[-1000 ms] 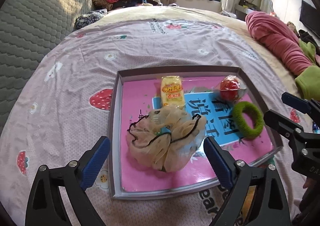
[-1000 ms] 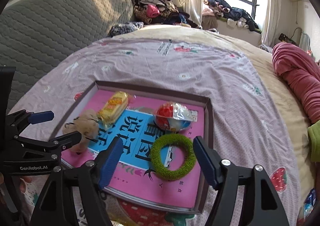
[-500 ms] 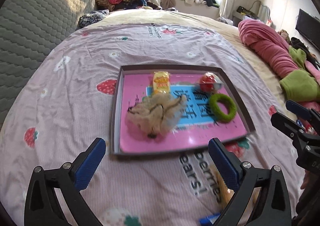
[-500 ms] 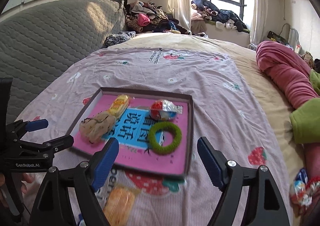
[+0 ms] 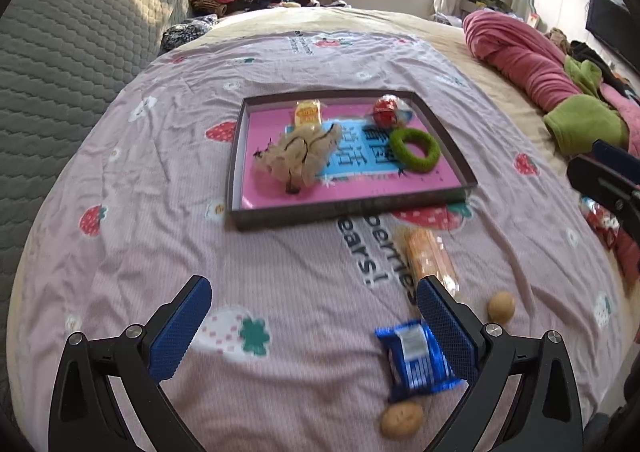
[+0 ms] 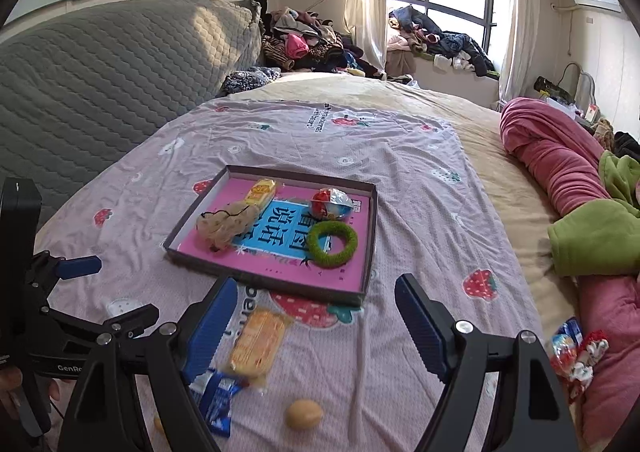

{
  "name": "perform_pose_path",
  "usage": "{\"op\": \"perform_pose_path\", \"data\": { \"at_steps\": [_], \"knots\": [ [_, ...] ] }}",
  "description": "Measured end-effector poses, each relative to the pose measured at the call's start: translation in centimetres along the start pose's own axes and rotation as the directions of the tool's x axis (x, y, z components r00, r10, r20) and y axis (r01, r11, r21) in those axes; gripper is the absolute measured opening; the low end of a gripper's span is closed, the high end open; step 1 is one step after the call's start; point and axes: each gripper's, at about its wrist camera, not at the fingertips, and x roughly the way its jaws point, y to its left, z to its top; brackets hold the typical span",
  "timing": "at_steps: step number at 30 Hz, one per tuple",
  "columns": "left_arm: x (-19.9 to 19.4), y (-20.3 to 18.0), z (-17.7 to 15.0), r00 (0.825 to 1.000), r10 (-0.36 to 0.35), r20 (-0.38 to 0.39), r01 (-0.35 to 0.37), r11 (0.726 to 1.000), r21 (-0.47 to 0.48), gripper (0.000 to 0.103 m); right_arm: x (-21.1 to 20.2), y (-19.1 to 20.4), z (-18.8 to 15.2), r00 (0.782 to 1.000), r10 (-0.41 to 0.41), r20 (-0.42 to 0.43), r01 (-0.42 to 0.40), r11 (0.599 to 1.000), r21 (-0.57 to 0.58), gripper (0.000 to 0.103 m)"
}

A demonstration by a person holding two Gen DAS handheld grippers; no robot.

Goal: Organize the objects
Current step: 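Withdraw both tools from the tray toward the blue packet and walnut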

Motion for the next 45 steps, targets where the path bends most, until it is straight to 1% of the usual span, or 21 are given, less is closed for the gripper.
{"op": "perform_pose_path", "data": {
  "at_steps": [4,12,19,24,26,31,37,45],
  "knots": [
    [-0.7,-1.0,-1.5,1.0,0.001,-0.018,-0.001,1.0,0.008,0.102,-1.2,-0.1,-1.5,1.0,0.0,-0.014,0.0,1.0,-0.001,0.081],
    [-2.5,-2.9,-3.5,1.0,0.006,-0.022,-0.005,1.0,0.025,0.102,-2.9,-0.6,-4.0,0.999,-0.006,-0.039,0.006,1.0,0.004,0.081],
    [-2.6,-3.9,-4.8,0.999,0.015,-0.039,-0.014,1.0,0.026,0.102,-3.3,-1.0,-6.4,0.997,-0.018,-0.081,0.018,1.0,0.001,0.081],
    [-2.1,-4.6,-5.5,0.999,0.014,-0.052,-0.012,0.999,0.033,0.102,-3.0,-1.1,-8.1,0.994,-0.019,-0.108,0.018,1.0,-0.004,0.081],
    [-1.9,-4.9,-5.7,0.998,0.014,-0.056,-0.012,0.999,0.033,0.102,-2.7,-0.9,-8.9,0.993,-0.022,-0.119,0.02,1.0,-0.018,0.084],
    [-0.8,-5.3,-6.3,0.997,0.009,-0.071,-0.007,0.999,0.032,0.102,-1.6,-0.6,-10.7,0.988,-0.024,-0.153,0.018,0.999,-0.038,0.085],
    [0.6,-5.7,-6.8,0.996,0.009,-0.093,-0.006,0.999,0.036,0.102,-0.5,-0.8,-11.8,0.982,-0.037,-0.185,0.027,0.998,-0.055,0.086],
    [1.9,-5.8,-7.0,0.994,0.01,-0.108,-0.006,0.999,0.039,0.102,1.0,-0.7,-12.4,0.977,-0.022,-0.213,0.009,0.998,-0.061,0.088]
  ]
}}
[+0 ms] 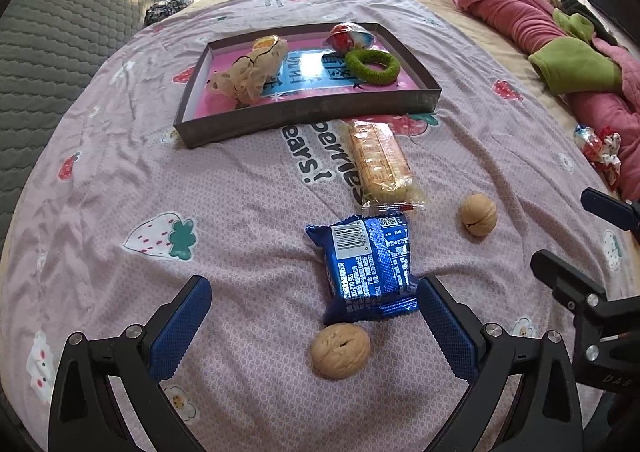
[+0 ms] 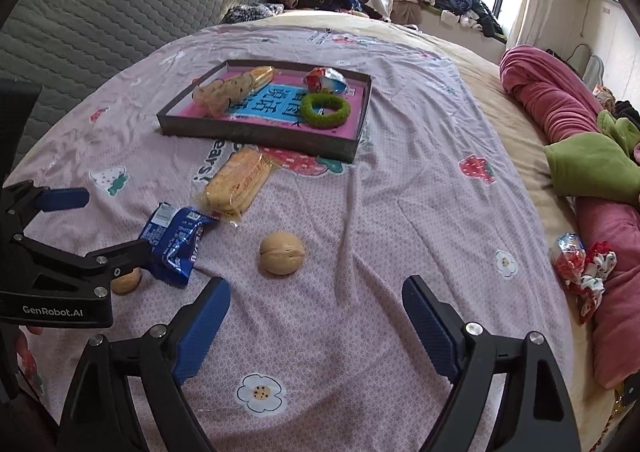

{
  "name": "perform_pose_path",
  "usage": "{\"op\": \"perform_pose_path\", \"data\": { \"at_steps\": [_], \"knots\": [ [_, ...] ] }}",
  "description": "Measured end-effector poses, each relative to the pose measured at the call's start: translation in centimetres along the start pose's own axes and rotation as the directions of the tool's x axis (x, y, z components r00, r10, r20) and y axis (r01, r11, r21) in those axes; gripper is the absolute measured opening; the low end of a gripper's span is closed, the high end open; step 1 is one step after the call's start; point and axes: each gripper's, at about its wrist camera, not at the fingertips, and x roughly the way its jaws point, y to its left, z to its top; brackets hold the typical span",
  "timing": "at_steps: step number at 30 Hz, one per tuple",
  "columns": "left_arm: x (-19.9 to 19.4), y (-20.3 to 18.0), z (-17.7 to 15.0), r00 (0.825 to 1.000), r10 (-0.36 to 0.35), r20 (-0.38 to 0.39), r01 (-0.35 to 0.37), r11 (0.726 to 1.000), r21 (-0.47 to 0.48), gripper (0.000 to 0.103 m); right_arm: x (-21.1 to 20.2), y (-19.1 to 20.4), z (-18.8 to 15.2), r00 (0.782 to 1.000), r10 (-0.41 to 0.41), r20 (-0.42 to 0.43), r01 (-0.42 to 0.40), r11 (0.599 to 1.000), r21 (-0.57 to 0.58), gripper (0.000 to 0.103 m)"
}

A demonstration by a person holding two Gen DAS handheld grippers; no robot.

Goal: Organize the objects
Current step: 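Withdraw both tools from the tray toward the blue packet and walnut, then close the left gripper on the blue packet while the right gripper grasps a walnut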

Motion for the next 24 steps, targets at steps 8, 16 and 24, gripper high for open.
{"op": "perform_pose_path", "data": {
  "at_steps": [8,16,24],
  "knots": [
    [1.4,0.0,0.6,1.0,-0.005,-0.019,0.004,1.0,-0.015,0.102,1.5,-0.1,-0.1,1.0,0.016,-0.026,-0.016,1.0,-0.005,0.088],
    [2.6,-0.7,1.9,0.999,-0.027,-0.033,0.026,0.999,-0.021,0.102,2.9,0.0,0.1,0.999,0.012,-0.035,-0.012,1.0,-0.007,0.088],
    [4.2,-1.0,2.6,0.997,-0.023,-0.068,0.022,0.999,-0.025,0.102,4.9,0.4,0.5,0.999,0.012,-0.038,-0.013,1.0,-0.007,0.088]
  ]
}}
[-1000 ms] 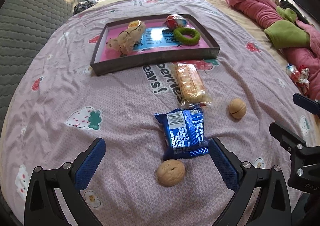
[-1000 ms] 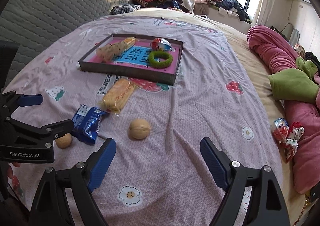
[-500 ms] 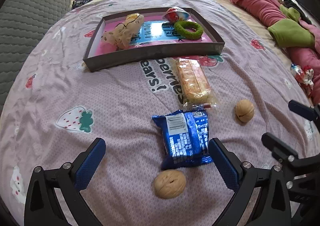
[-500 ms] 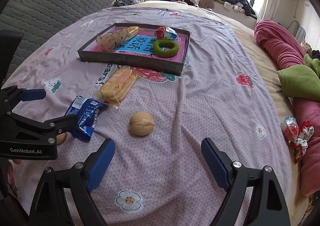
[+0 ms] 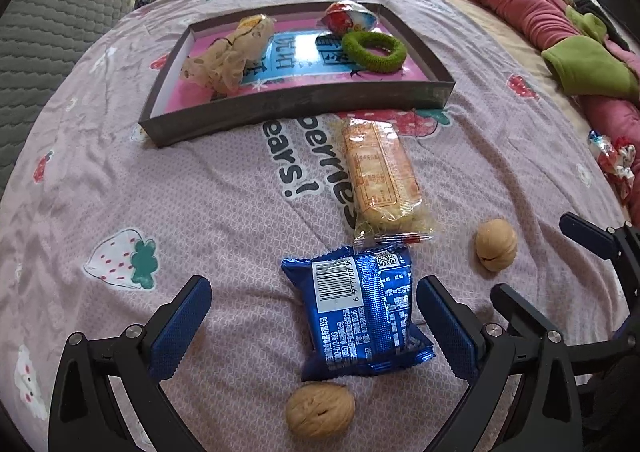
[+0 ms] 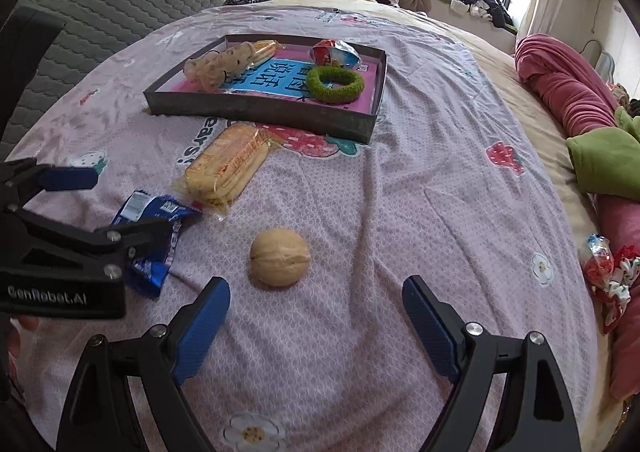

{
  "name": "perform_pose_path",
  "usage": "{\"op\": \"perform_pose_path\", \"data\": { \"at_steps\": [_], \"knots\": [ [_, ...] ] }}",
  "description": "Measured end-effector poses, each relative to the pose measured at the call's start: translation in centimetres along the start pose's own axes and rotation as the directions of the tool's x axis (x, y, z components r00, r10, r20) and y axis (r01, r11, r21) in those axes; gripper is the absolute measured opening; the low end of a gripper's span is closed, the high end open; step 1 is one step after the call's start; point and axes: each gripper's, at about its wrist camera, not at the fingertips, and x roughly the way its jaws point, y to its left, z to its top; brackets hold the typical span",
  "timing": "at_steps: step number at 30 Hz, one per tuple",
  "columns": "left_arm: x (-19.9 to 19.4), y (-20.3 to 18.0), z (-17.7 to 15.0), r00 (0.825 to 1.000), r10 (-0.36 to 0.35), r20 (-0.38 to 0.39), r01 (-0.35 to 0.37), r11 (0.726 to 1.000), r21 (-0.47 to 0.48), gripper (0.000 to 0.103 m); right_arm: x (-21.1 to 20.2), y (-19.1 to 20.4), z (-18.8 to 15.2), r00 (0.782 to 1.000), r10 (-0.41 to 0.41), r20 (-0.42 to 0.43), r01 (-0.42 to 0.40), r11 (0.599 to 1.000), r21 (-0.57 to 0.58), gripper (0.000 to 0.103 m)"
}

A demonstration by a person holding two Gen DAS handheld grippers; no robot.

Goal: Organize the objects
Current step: 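Close the left gripper on the blue packet while the right gripper grasps a walnut, then lift and carry the blue packet and walnut toward the tray with both tools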

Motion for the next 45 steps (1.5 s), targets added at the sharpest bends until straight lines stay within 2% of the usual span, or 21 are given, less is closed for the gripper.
{"op": "perform_pose_path", "data": {
  "at_steps": [7,12,16,19,21,23,26,28,33,45],
  "knots": [
    [1.3,0.0,-0.1,1.0,-0.007,-0.026,0.007,1.0,-0.003,0.102,1.6,0.7,0.4,1.0,-0.029,0.009,0.029,0.998,-0.047,0.088],
    [2.0,0.3,-0.1,0.999,-0.022,-0.032,0.021,1.0,-0.023,0.102,2.3,0.4,0.6,1.0,-0.001,0.02,0.001,0.999,-0.032,0.087],
    [2.2,0.4,0.1,0.999,-0.03,-0.032,0.029,0.999,-0.033,0.102,2.7,0.4,0.6,0.999,0.026,0.03,-0.026,0.999,-0.022,0.081],
    [2.3,0.5,0.1,0.998,-0.045,-0.032,0.044,0.998,-0.036,0.101,2.8,0.6,0.7,0.999,0.042,0.035,-0.04,0.998,-0.037,0.072],
    [2.4,0.5,0.0,0.998,-0.055,-0.035,0.054,0.998,-0.031,0.095,2.8,0.8,0.7,0.999,0.035,0.035,-0.033,0.998,-0.049,0.067],
    [2.4,0.5,0.0,0.996,-0.085,-0.039,0.083,0.996,-0.035,0.088,2.7,0.9,0.7,0.999,0.039,0.035,-0.037,0.997,-0.061,0.058],
    [2.2,0.1,-0.1,0.995,-0.09,-0.036,0.089,0.996,-0.02,0.063,2.4,1.1,0.8,0.998,0.057,0.034,-0.055,0.996,-0.067,0.043],
    [2.0,-0.2,-0.2,0.997,-0.076,-0.033,0.076,0.997,-0.007,0.061,2.2,1.1,0.8,0.997,0.073,0.026,-0.071,0.995,-0.071,0.034],
    [1.5,-0.1,-0.2,0.996,-0.083,-0.023,0.083,0.997,-0.008,0.058,1.7,1.1,0.7,0.997,0.069,0.039,-0.067,0.995,-0.072,0.033],
    [-0.2,1.0,0.0,0.996,-0.094,0.009,0.094,0.995,-0.031,0.057,-0.5,0.4,1.2,0.991,0.103,0.089,-0.1,0.994,-0.042,0.033]
  ]
}}
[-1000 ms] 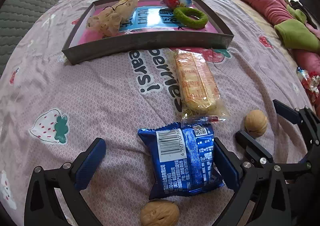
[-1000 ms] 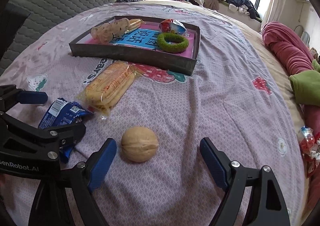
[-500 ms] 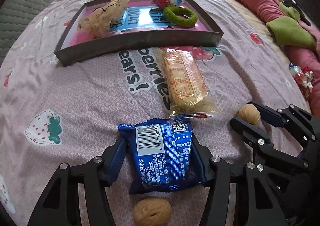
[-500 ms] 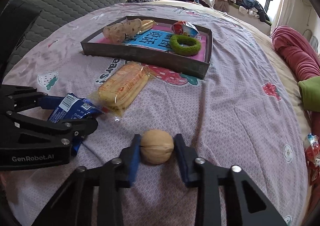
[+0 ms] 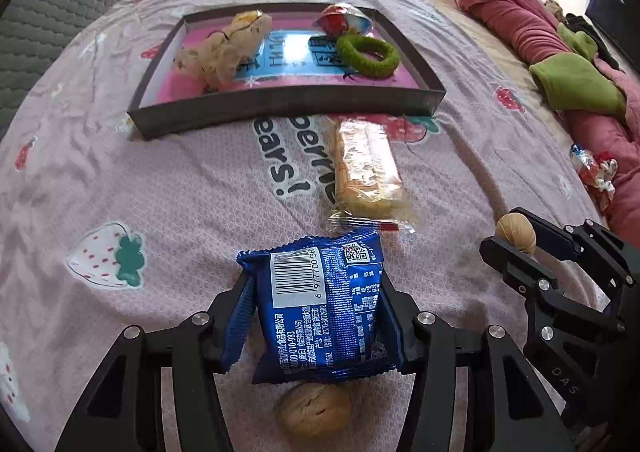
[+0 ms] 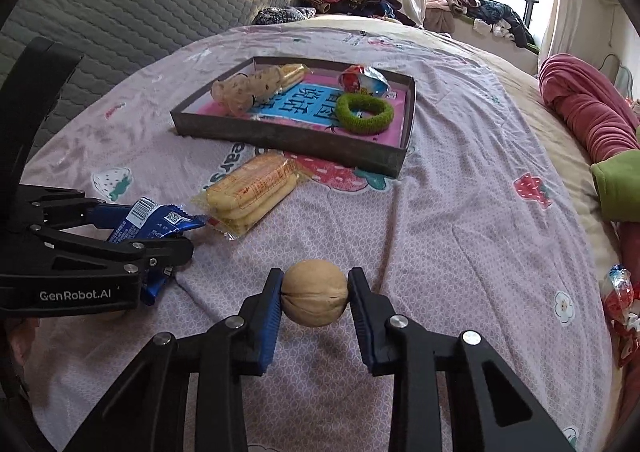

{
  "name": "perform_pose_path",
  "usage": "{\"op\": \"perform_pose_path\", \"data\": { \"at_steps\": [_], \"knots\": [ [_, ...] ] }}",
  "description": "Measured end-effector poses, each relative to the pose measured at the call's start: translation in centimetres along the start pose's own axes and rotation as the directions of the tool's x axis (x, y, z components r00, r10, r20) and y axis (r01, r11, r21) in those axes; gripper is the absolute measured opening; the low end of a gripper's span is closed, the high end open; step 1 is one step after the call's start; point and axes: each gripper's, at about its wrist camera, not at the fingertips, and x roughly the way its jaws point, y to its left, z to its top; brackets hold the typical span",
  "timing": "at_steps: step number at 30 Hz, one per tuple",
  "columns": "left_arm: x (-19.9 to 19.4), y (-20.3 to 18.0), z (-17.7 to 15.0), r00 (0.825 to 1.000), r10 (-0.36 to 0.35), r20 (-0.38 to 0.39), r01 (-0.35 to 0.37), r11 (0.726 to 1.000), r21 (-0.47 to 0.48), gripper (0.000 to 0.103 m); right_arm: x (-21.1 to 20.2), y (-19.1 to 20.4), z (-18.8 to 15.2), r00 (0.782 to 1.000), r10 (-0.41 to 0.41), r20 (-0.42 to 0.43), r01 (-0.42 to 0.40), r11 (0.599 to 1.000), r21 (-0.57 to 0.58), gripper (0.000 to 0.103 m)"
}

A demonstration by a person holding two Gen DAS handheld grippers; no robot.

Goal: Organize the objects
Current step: 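Lift and carry the blue packet and walnut toward the tray with both tools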

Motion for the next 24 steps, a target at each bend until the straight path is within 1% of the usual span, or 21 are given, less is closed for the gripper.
{"op": "perform_pose_path", "data": {
  "at_steps": [4,10,24],
  "knots": [
    [-0.6,0.0,-0.2,1.0,-0.001,0.005,0.001,1.0,0.001,0.057,-0.3,0.2,0.1,1.0,0.008,0.004,-0.008,1.0,0.0,0.033],
    [-1.3,1.1,-0.3,1.0,0.019,0.011,-0.019,1.0,-0.017,0.057,-1.2,0.6,0.3,0.999,0.02,0.025,-0.02,1.0,0.0,0.033],
    [-4.5,2.3,-0.5,0.998,0.034,0.052,-0.033,0.999,-0.027,0.057,-3.3,2.1,1.3,0.997,0.023,0.068,-0.021,0.999,-0.025,0.033]
  ]
}}
